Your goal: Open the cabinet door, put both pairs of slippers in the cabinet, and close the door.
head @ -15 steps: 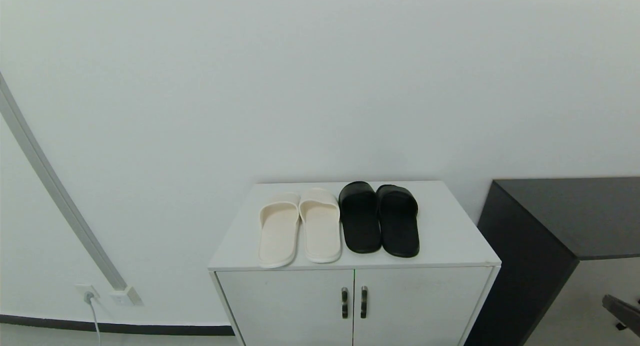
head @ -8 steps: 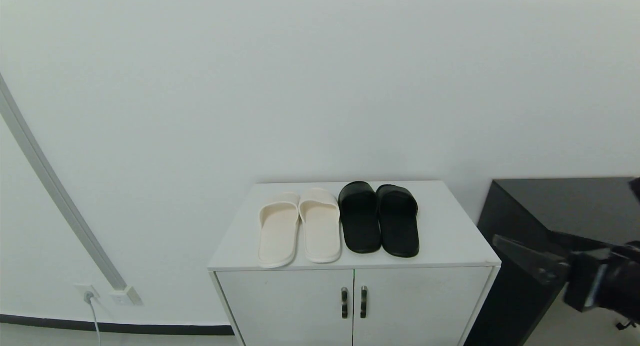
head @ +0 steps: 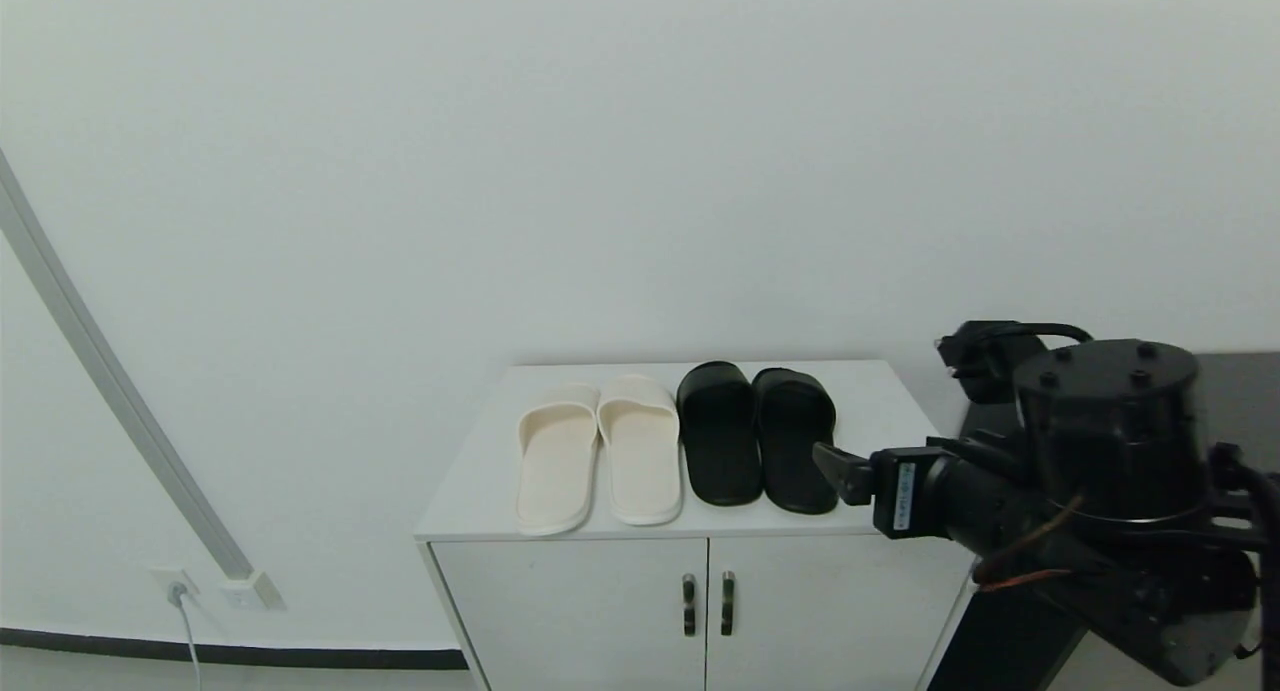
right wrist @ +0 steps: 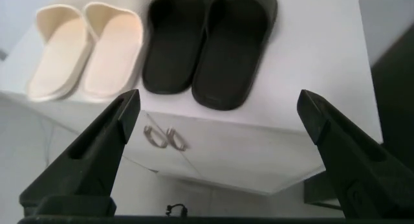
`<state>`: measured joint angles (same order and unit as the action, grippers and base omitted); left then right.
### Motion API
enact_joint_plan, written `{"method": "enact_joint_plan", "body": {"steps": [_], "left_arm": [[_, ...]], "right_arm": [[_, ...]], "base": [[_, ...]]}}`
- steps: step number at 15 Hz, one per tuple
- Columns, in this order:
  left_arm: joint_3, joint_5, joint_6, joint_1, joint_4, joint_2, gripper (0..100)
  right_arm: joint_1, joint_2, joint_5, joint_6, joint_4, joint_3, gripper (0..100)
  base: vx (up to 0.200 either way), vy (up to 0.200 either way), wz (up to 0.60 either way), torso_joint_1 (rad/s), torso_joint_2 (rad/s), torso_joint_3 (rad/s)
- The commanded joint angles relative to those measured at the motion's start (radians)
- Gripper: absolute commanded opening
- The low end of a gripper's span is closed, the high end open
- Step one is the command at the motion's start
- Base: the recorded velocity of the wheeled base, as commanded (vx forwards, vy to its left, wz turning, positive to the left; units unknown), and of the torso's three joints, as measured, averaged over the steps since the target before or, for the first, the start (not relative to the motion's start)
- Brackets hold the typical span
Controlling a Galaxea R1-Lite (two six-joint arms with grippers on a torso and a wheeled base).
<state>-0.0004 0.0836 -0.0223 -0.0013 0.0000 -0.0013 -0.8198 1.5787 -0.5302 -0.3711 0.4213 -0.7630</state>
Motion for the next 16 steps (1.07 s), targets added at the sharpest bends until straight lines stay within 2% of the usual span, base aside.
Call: {"method": "enact_joint_plan", "body": {"steps": [1,7,10,11,16], "left_arm": [[0.000,0.001,-0.001,0.000,0.000,0.001,0],[0.000,0.001,-0.001,0.000,0.000,0.001,0],[0.000,0.001,-0.001,0.000,0.000,0.001,0],[0.000,0.001,-0.001,0.000,0.000,0.001,0],[0.000,0.001,-0.002,0.000,0.000,0.001,0]], "right_arm": [[-0.002,0.159,-0.028,-0.005,0.005,-0.090,100],[0.027,0.411,-0.059,0.003,0.062,-0.286,100],[0.062,0.486,-0.059,0.021,0.065,-0.354,100],[0.099,0.550,-0.059,0.041,0.100,-0.412,100],[0.126,0.672,-0.054,0.093,0.148,-0.516,100]], "base": [[0.000,0.000,0.00,0.000,0.00,0.000],[0.000,0.000,0.00,0.000,0.00,0.000],[0.000,0.000,0.00,0.000,0.00,0.000],[0.000,0.000,0.00,0.000,0.00,0.000],[0.000,0.000,0.00,0.000,0.00,0.000]]}}
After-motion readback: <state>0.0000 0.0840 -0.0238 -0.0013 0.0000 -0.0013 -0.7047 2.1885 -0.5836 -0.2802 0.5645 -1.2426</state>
